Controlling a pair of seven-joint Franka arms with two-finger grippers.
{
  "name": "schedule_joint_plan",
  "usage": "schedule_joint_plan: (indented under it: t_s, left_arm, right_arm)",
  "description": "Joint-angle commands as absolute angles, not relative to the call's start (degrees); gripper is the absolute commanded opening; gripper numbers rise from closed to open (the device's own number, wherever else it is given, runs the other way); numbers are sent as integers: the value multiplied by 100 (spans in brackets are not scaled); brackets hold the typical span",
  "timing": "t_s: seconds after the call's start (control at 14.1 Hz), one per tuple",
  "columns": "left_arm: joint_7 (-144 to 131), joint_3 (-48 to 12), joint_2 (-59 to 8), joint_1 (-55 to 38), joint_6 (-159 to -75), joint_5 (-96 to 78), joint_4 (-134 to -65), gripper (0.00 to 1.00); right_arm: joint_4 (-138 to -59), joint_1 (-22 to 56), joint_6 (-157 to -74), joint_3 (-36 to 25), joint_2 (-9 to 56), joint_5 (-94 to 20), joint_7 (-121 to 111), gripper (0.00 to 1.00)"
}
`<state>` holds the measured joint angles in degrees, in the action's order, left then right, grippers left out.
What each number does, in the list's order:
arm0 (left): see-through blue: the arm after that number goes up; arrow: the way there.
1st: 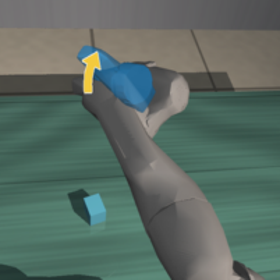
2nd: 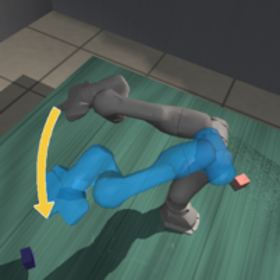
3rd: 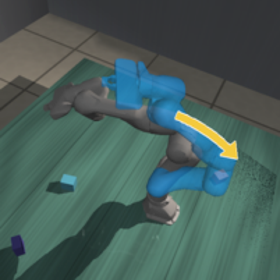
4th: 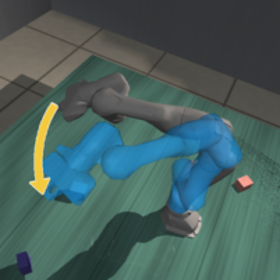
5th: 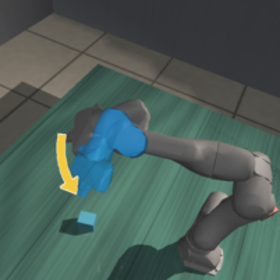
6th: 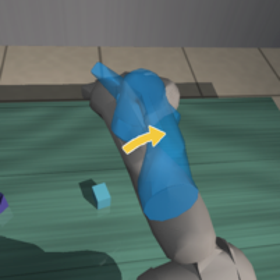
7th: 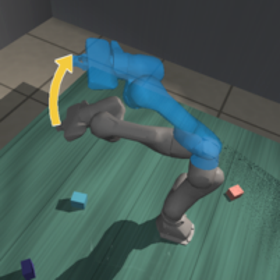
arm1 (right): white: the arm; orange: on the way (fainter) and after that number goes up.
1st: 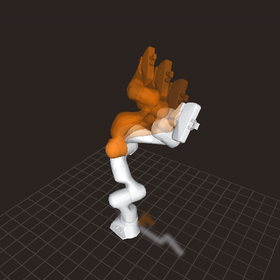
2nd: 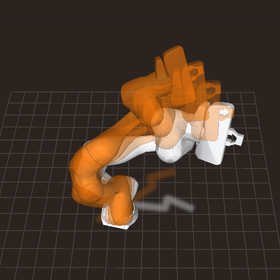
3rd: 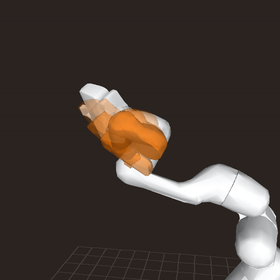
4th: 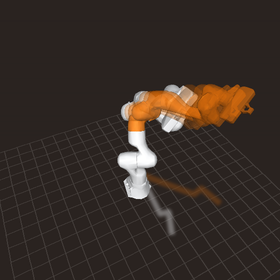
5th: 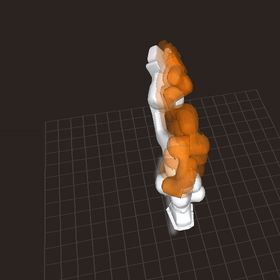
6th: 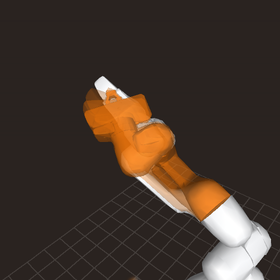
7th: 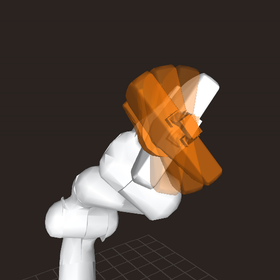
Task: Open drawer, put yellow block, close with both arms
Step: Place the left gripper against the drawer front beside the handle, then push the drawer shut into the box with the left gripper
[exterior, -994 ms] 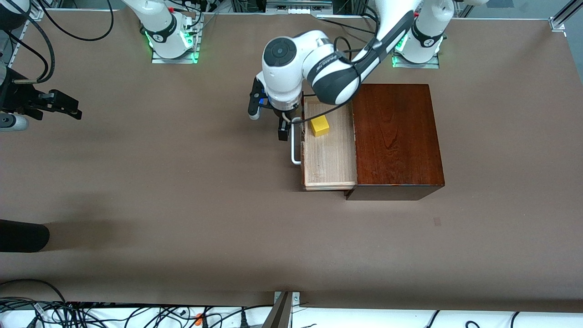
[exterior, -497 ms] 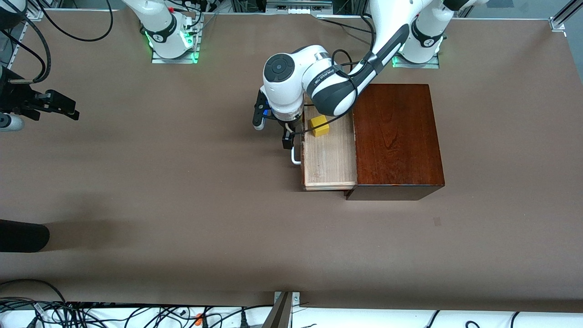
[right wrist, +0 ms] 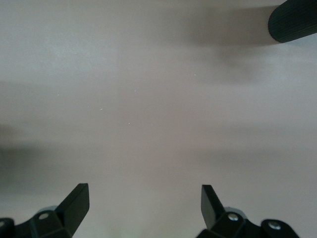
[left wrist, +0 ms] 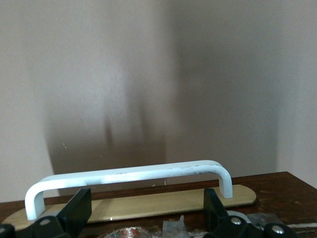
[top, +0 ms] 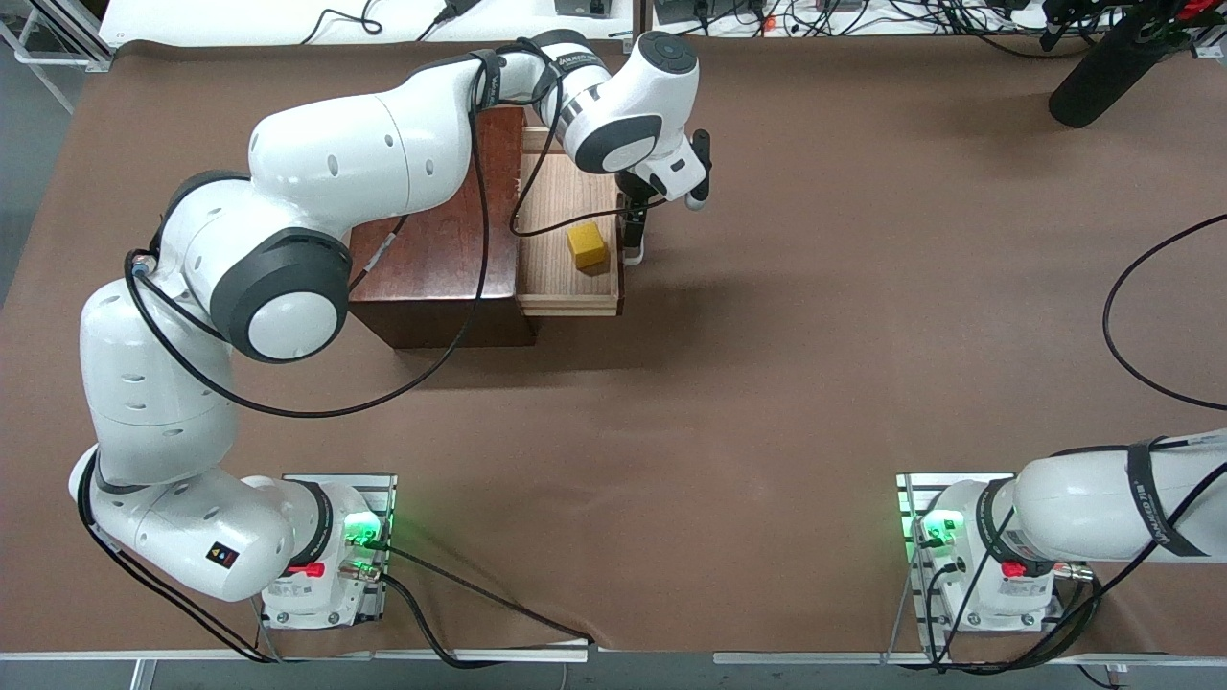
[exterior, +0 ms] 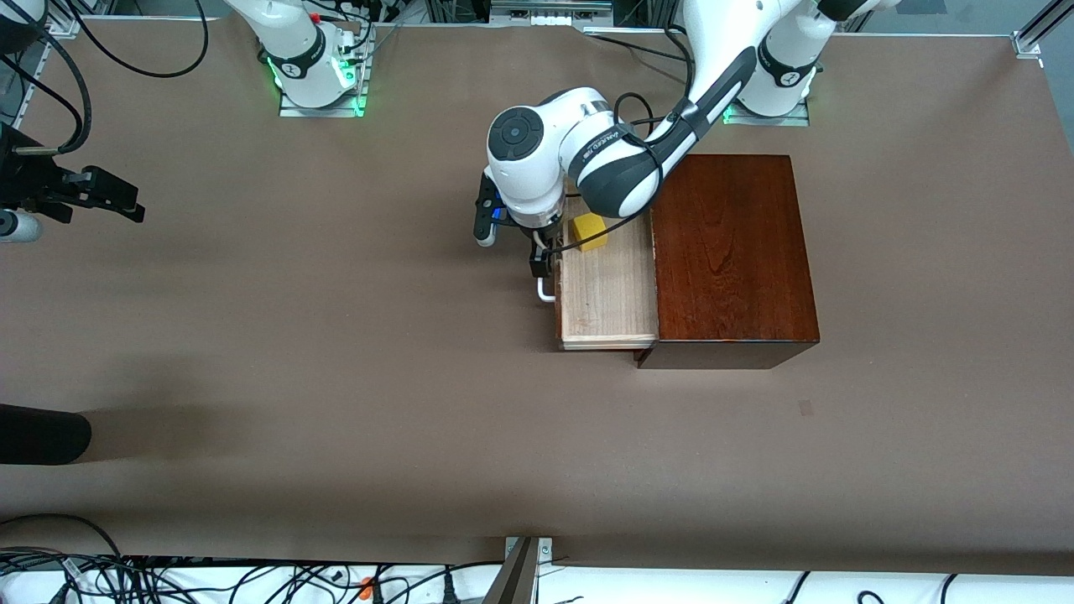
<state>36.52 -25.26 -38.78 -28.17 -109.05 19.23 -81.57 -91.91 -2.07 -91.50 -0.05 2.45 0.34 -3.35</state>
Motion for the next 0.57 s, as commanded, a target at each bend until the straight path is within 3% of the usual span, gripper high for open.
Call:
schedule_joint_plan:
  t_s: [0.0, 0.5]
  left_arm:
    - [3691, -2373, -3815, -2795, -10468, 2074, -8068, 100]
    - [3604, -2329, -3674, -2444, -10011, 2259, -8086, 100]
  right_arm:
    - [-9018, -290, -9009, 53, 325, -44, -343, 100]
    - [-9026, -290, -8974, 53, 325, -53, -378, 100]
